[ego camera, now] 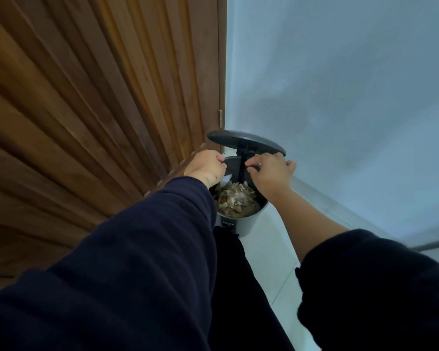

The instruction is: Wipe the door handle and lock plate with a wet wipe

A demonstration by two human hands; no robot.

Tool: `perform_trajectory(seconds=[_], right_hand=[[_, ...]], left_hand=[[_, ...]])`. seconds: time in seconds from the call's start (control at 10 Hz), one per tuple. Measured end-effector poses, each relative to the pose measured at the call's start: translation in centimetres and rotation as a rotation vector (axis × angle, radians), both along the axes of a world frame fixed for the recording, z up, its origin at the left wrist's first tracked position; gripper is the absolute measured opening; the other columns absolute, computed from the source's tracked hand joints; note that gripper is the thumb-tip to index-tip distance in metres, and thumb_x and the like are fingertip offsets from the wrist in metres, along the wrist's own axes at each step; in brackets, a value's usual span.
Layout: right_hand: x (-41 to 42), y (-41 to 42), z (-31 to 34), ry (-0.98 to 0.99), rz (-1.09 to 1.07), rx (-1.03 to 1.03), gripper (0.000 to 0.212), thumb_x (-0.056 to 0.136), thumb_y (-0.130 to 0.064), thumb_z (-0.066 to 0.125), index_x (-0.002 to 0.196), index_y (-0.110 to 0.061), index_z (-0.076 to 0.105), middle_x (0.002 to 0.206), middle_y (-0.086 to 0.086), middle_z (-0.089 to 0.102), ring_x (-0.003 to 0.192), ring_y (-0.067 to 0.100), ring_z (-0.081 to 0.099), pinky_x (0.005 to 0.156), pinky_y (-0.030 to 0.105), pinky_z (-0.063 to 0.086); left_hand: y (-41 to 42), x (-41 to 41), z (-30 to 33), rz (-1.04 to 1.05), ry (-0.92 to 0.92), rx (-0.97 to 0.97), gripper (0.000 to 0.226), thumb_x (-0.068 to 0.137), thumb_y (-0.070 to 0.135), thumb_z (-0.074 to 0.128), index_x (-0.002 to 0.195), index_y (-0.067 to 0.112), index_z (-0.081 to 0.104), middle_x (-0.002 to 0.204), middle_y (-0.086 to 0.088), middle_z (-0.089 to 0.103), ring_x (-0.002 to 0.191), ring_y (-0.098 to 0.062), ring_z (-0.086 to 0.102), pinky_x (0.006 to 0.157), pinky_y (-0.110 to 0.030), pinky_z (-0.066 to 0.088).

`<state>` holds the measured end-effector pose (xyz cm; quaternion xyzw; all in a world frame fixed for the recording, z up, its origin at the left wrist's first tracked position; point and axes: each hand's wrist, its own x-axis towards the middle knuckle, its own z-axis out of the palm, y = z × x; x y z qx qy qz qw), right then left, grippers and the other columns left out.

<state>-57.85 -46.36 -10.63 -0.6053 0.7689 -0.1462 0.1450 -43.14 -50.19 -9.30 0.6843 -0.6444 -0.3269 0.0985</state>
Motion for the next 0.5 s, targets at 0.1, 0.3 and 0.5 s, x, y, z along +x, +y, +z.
perform_trajectory(seconds=[0.1, 0.3, 0.5], right_hand=[[0.6, 0.2, 0.4, -0.017, 0.015, -0.026, 0.018, 0.094, -0.028, 0.056, 0.104, -0.034, 0.069, 0.115, -0.008, 0.063, 0.112, 0.019, 0.042, 0.081, 0.033, 0.017], [2.9, 0.9, 2.6, 0.015, 0.067, -0.142, 0.021, 0.092, -0.021, 0.056, 0.092, -0.032, 0.073, 0.107, -0.01, 0.068, 0.109, 0.019, 0.046, 0.079, 0.034, 0.018], [5.5, 1.9, 4.2, 0.034, 0.182, -0.185, 0.029, 0.095, -0.022, 0.046, 0.094, -0.036, 0.072, 0.108, -0.009, 0.067, 0.108, 0.02, 0.048, 0.087, 0.039, 0.025]], left_hand=[[0.3, 0.5, 0.8, 0.017, 0.005, -0.036, 0.025, 0.095, 0.025, 0.055, 0.117, 0.022, 0.064, 0.128, 0.0, 0.06, 0.117, -0.022, 0.055, 0.1, -0.033, 0.044], [1.4, 2.7, 3.4, 0.087, 0.036, -0.114, 0.023, 0.095, 0.026, 0.055, 0.116, 0.023, 0.064, 0.123, 0.001, 0.062, 0.11, -0.02, 0.058, 0.09, -0.028, 0.046], [3.5, 6.4, 5.7, 0.157, 0.082, -0.155, 0.022, 0.095, 0.029, 0.055, 0.114, 0.024, 0.065, 0.121, 0.0, 0.062, 0.104, -0.02, 0.06, 0.091, -0.031, 0.05]])
